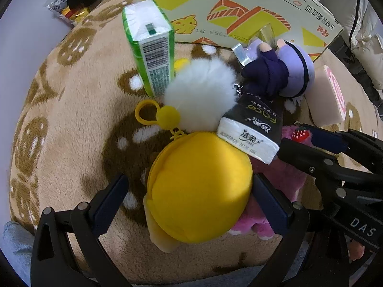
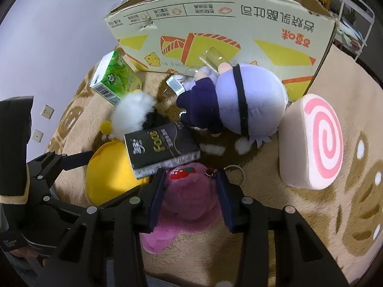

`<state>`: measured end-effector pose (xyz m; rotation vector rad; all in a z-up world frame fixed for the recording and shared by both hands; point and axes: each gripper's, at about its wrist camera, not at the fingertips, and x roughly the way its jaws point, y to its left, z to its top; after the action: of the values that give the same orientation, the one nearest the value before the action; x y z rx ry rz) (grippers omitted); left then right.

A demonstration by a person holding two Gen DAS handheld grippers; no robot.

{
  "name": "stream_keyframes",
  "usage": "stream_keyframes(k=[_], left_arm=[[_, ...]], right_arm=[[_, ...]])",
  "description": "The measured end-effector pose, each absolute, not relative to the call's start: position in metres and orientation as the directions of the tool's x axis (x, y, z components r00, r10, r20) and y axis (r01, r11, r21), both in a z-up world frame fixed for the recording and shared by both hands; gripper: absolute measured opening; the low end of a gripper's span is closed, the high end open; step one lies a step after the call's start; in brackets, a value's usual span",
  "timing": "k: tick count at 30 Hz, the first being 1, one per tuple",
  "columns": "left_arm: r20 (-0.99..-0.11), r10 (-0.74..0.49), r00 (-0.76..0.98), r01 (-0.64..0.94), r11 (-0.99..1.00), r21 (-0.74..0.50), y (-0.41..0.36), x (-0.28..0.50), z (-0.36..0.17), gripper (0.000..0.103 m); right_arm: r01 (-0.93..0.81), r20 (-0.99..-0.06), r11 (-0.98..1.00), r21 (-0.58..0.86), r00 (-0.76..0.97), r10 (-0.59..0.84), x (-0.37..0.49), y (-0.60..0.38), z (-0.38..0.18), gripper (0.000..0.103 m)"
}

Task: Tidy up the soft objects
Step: 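Close the left tool on the yellow plush while the right tool grasps the pink bear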

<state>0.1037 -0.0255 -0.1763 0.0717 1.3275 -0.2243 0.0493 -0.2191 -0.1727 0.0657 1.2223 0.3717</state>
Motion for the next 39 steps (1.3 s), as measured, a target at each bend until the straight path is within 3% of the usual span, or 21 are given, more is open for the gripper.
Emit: stream_keyframes(k=[7, 12, 17, 39], left_arm=[[-0.969, -0.129, 0.209, 0.188, 0.978, -0.09, -0.027, 0.105, -0.184, 0.099], [-0.965, -0.168, 0.2, 0.205, 0.971, -0.126, -0.027, 0.103, -0.186, 0.08], [-0.963, -0.168, 0.21, 0.214, 0.969, -0.122, -0.031, 0.099, -0.184, 0.075], [-0.929, -0.188, 0.319, 0.156, 0.977, -0.144, -0.016, 0.078, -0.137, 0.072]], right_arm=[[-0.254, -0.904, 0.937, 0.24, 0.294, 0.311, 0.049, -0.212, -0.173, 0.042], [-0.265, -0.903, 0.938, 0.224, 0.306, 0.301, 0.047, -0.214, -0.167, 0.041], [-0.28, -0.903, 0.94, 0.193, 0.325, 0.282, 0.042, -0.21, -0.162, 0.04], [-0.279, -0.878, 0.957, 0.083, 0.433, 0.203, 0.014, -0.214, -0.131, 0.04]])
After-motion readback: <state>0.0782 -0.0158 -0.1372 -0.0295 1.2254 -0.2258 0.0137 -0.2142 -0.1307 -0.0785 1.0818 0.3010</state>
